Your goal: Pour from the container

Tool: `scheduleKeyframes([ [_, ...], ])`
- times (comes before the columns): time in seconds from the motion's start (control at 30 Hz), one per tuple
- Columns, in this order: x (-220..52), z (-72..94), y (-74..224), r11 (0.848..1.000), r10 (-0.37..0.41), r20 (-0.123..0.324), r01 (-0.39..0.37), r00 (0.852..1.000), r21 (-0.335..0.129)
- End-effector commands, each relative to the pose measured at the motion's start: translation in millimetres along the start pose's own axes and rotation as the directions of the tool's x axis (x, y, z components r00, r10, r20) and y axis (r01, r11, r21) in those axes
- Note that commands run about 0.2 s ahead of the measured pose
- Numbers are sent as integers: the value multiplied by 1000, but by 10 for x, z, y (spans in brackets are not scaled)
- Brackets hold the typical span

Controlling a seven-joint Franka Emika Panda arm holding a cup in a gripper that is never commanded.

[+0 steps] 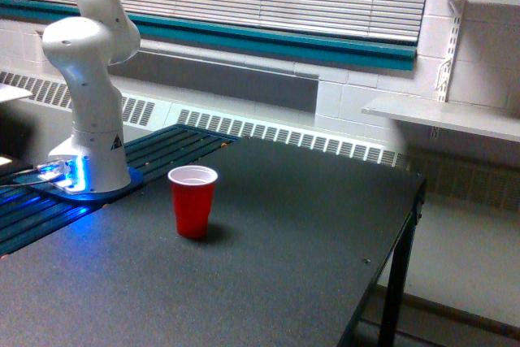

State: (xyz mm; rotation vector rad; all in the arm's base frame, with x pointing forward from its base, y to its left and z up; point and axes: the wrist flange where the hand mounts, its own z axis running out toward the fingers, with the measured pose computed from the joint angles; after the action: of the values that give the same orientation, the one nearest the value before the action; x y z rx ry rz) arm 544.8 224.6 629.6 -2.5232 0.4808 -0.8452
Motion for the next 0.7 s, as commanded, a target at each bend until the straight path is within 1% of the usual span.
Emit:
scheduleKeyframes([
  [0.03,-232,-106,-250,999,-44,0,44,999,19],
  [0.1,-238,-109,-266,999,-39,-6,39,999,18],
  [0.27,-324,-109,-327,998,-57,-6,57,998,13],
  [0.43,-447,-164,-381,997,-74,-6,74,997,18],
  [0.53,-544,-181,-352,996,-85,2,85,996,9],
  [0.7,-730,-264,-193,995,-97,14,97,995,-18],
])
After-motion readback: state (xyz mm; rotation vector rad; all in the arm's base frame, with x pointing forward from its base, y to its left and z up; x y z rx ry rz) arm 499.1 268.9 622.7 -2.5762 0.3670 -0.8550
